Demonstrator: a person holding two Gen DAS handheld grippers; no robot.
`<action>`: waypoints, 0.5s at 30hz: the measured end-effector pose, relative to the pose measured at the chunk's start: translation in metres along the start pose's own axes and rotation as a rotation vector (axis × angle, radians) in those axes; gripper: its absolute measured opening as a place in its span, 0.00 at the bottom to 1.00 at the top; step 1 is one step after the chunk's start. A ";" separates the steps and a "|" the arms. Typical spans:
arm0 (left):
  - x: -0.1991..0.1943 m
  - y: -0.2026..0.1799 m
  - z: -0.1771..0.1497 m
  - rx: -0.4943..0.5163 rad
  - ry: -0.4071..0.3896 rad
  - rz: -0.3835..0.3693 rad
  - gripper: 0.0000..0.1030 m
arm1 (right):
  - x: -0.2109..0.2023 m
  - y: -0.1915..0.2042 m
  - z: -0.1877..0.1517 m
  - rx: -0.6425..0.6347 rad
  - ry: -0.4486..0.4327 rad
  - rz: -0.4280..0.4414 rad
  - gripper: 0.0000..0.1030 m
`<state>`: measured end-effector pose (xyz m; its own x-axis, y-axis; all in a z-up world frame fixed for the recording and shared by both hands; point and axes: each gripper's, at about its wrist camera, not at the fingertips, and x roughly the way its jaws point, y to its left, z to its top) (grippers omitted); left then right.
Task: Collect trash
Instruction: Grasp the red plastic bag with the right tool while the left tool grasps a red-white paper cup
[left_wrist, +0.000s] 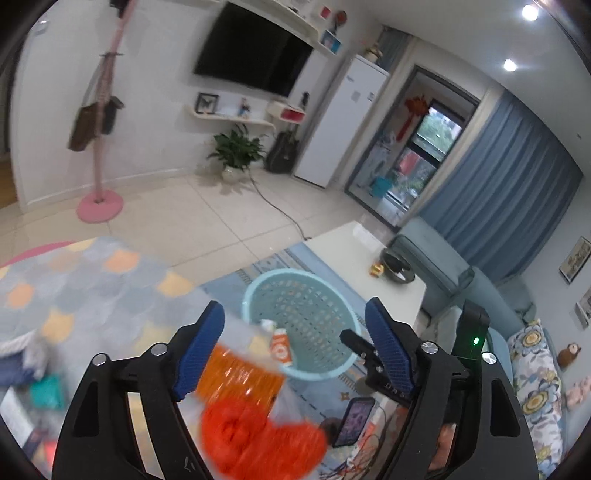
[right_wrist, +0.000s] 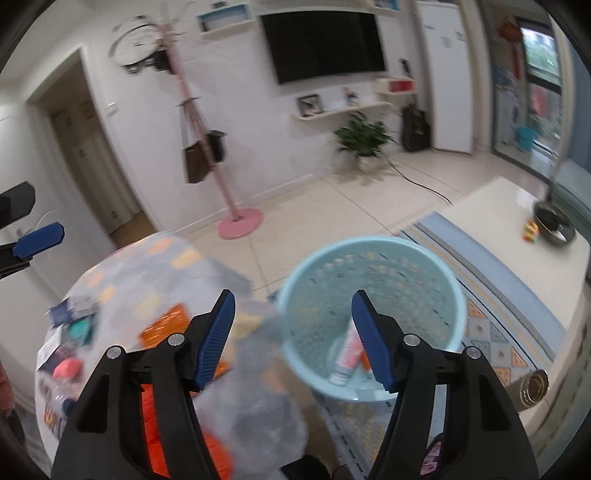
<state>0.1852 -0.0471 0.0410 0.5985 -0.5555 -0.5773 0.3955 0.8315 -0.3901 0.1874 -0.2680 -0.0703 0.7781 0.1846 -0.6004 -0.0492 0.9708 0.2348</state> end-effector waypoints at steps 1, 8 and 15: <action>-0.011 0.002 -0.006 -0.004 -0.013 0.017 0.76 | -0.003 0.008 -0.002 -0.016 -0.001 0.015 0.60; -0.069 0.016 -0.069 -0.022 -0.052 0.117 0.81 | -0.026 0.066 -0.032 -0.176 0.037 0.152 0.60; -0.082 0.031 -0.139 -0.045 0.012 0.108 0.84 | -0.033 0.094 -0.066 -0.246 0.071 0.201 0.60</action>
<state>0.0509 0.0237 -0.0234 0.6278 -0.4624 -0.6261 0.2968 0.8858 -0.3567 0.1157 -0.1731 -0.0784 0.6922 0.3784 -0.6145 -0.3545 0.9200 0.1672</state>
